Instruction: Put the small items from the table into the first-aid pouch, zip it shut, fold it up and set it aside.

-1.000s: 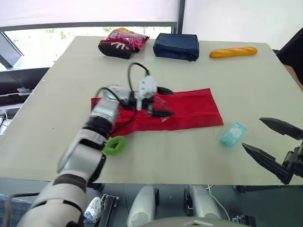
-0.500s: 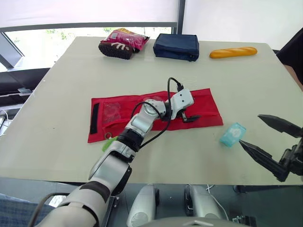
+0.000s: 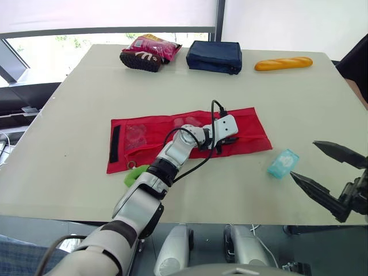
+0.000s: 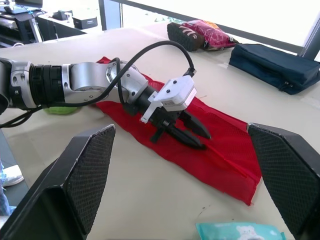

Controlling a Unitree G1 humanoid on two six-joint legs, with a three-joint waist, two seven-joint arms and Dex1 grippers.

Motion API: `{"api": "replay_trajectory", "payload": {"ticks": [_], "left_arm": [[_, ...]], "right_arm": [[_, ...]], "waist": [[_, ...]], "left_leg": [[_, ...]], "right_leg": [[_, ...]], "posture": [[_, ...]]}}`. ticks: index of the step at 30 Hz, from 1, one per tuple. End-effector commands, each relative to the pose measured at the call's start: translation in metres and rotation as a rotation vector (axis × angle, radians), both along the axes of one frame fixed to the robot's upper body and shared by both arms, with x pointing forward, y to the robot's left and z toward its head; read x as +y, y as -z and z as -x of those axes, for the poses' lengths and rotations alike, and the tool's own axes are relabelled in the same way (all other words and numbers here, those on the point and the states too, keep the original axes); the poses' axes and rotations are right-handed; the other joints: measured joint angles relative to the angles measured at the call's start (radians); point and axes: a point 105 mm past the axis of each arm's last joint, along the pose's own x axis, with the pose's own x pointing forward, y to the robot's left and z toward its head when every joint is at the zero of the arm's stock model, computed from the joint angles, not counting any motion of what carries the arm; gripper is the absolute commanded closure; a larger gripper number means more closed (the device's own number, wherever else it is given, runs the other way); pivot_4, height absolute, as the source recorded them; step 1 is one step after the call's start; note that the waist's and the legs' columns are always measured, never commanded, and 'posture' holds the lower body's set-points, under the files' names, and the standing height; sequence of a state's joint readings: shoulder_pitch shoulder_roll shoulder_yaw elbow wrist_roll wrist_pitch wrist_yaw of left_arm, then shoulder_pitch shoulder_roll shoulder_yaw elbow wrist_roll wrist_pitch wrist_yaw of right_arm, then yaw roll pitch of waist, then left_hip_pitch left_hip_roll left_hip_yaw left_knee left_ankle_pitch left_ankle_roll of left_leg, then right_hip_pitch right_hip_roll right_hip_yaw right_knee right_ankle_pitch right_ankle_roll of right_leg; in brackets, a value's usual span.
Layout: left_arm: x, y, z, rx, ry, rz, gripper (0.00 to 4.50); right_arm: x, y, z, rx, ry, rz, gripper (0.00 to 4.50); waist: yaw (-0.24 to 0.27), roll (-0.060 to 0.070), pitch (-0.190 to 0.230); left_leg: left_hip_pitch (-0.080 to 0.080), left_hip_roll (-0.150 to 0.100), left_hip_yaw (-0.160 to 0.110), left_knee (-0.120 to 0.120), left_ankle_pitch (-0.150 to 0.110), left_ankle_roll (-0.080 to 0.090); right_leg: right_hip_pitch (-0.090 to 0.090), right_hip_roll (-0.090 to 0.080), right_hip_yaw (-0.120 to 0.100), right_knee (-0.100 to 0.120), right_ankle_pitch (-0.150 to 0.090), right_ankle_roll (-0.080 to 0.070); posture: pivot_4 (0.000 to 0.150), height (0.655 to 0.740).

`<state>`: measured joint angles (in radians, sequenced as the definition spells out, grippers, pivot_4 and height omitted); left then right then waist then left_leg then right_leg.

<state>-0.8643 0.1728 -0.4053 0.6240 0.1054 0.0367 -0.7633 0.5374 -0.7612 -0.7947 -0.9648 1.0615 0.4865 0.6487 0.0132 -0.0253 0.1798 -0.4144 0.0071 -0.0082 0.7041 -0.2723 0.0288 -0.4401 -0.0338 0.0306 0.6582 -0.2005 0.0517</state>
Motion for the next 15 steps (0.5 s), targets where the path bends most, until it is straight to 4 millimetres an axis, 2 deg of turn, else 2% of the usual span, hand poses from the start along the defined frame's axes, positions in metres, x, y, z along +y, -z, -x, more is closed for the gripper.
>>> {"api": "replay_trajectory", "payload": {"ticks": [1, 5, 12, 15], "left_arm": [[0.0, -0.015, -0.002, -0.019, 0.008, 0.045, 4.43], [0.001, -0.022, 0.003, 0.024, 0.046, 0.101, 4.43], [0.008, -0.028, 0.033, 0.111, 0.251, 0.133, 4.43], [0.013, -0.028, 0.031, 0.117, 0.255, 0.119, 4.43]], "right_arm": [[-0.006, -0.006, 0.003, -0.045, 0.037, 0.032, 0.0], [-0.016, -0.001, 0.008, -0.023, 0.081, 0.054, 0.0], [-0.041, -0.002, 0.021, 0.002, 0.159, 0.108, 0.0], [-0.05, 0.0, 0.026, 0.038, 0.188, 0.13, 0.0]], "waist": [[0.0, 0.0, 0.0], [0.0, 0.0, 0.0], [-0.001, 0.001, 0.0], [0.0, 0.001, -0.001]], "left_leg": [[0.0, 0.0, 0.0, 0.0, 0.0, 0.0], [0.0, 0.0, 0.0, 0.0, 0.0, 0.0], [0.0, 0.001, 0.0, 0.0, 0.0, 0.0], [0.0, 0.001, 0.0, 0.0, 0.0, 0.0]], "right_leg": [[0.0, 0.0, 0.0, 0.0, 0.0, 0.0], [0.0, 0.0, 0.0, 0.0, 0.0, 0.0], [0.0, 0.0, 0.0, 0.0, -0.001, -0.001], [0.0, 0.0, 0.0, 0.0, -0.002, -0.003]], "posture": [[0.15, 0.7105], [0.15, 0.7105], [0.15, 0.7105], [0.15, 0.7105]]}}
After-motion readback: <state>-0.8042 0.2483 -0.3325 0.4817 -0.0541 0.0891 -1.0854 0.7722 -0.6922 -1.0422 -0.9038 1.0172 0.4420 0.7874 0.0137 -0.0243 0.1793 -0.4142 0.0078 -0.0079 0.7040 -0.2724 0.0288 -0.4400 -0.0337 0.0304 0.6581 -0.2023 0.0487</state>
